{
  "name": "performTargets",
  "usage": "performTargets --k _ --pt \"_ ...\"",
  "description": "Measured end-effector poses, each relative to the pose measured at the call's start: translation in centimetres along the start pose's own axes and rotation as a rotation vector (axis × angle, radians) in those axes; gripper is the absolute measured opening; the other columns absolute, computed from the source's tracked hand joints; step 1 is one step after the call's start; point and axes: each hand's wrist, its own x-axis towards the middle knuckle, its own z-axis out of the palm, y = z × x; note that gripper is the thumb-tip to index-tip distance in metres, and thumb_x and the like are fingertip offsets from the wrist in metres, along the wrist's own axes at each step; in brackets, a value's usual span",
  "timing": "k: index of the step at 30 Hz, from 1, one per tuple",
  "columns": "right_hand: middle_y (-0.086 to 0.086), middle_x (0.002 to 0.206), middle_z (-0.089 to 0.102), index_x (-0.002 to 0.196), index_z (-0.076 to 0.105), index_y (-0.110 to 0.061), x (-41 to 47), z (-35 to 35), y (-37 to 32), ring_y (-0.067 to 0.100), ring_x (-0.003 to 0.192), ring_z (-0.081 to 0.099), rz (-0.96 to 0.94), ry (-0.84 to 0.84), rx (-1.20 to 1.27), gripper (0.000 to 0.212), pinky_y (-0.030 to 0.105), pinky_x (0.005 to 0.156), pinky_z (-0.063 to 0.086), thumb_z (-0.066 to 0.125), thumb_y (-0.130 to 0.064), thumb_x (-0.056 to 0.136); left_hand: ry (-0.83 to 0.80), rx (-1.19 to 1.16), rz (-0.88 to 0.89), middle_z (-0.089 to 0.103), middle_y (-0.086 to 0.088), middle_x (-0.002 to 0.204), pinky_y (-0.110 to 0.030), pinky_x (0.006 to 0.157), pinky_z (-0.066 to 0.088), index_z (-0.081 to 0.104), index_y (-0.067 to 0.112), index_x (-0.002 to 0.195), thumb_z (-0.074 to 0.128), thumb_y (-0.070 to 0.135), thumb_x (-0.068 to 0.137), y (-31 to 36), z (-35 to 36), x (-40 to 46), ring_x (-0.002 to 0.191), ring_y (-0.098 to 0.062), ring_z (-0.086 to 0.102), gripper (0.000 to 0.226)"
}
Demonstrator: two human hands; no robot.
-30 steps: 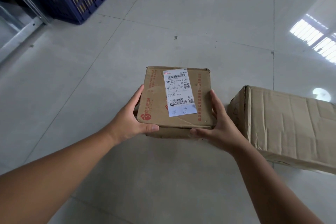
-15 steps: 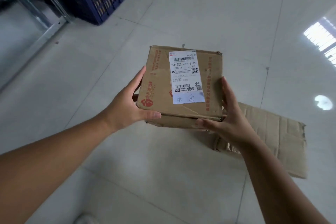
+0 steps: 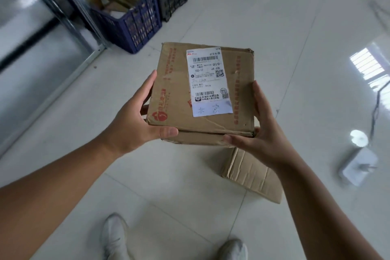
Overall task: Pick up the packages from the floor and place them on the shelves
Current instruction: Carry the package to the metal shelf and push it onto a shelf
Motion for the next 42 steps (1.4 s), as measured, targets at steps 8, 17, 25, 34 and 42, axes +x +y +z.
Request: performTargets --k 8,17,25,34,42 --pt "-0.009 0.171 0.030 0.166 0.005 -0.042 -0.2 -5.9 -11.9 0.013 0.159 0.032 -0.109 -0.053 -0.093 0.135 0.046 0.092 0.065 0.090 -0.067 0.064 0.116 -0.013 0.008 0.048 0.030 0.158 -0.039 0.118 0.050 0.014 0.047 0.167 0.103 0.039 0.058 12.5 -2.0 -3.6 0.139 0.006 0.054 0.141" --pt "-0.014 0.164 0.037 0.168 0.007 -0.041 -3.8 -9.9 -24.2 -0.007 0.142 0.050 -0.084 -0.058 0.009 0.145 0.031 0.083 0.066 0.097 -0.061 0.056 0.094 -0.012 0.030 0.047 0.038 0.155 -0.029 0.116 0.049 0.014 0.050 0.166 0.094 0.050 0.053 25.7 -5.4 -7.9 0.132 0.016 0.055 0.138" --pt "-0.020 0.167 0.034 0.168 0.006 -0.038 -5.1 -11.0 -31.9 0.008 0.157 0.033 -0.194 -0.053 -0.085 0.141 0.054 0.102 0.060 0.085 -0.079 0.058 0.170 0.005 0.063 0.047 0.029 0.159 -0.024 0.114 0.046 0.017 0.050 0.165 0.096 0.056 0.052 33.2 -8.4 -11.5 0.135 0.025 0.045 0.138" --pt "-0.023 0.158 0.049 0.165 0.018 -0.044 -3.9 -7.7 -42.0 0.016 0.153 0.043 -0.329 -0.180 -0.096 0.128 0.062 0.116 0.046 0.090 -0.068 0.061 0.356 0.001 0.088 0.059 0.045 0.138 -0.020 0.110 0.052 0.019 0.050 0.164 0.098 0.055 0.054 38.1 -14.4 -18.8 0.129 0.019 0.057 0.136" --pt "-0.029 0.148 0.058 0.164 0.023 -0.045 -3.3 0.6 -50.6 -0.002 0.141 0.054 -0.394 -0.399 -0.047 0.121 0.045 0.121 0.044 0.091 -0.043 0.063 0.578 0.059 0.040 0.062 0.042 0.139 -0.040 0.120 0.046 0.019 0.063 0.158 0.095 0.053 0.047 39.6 -21.2 -30.1 0.138 0.002 0.059 0.135"
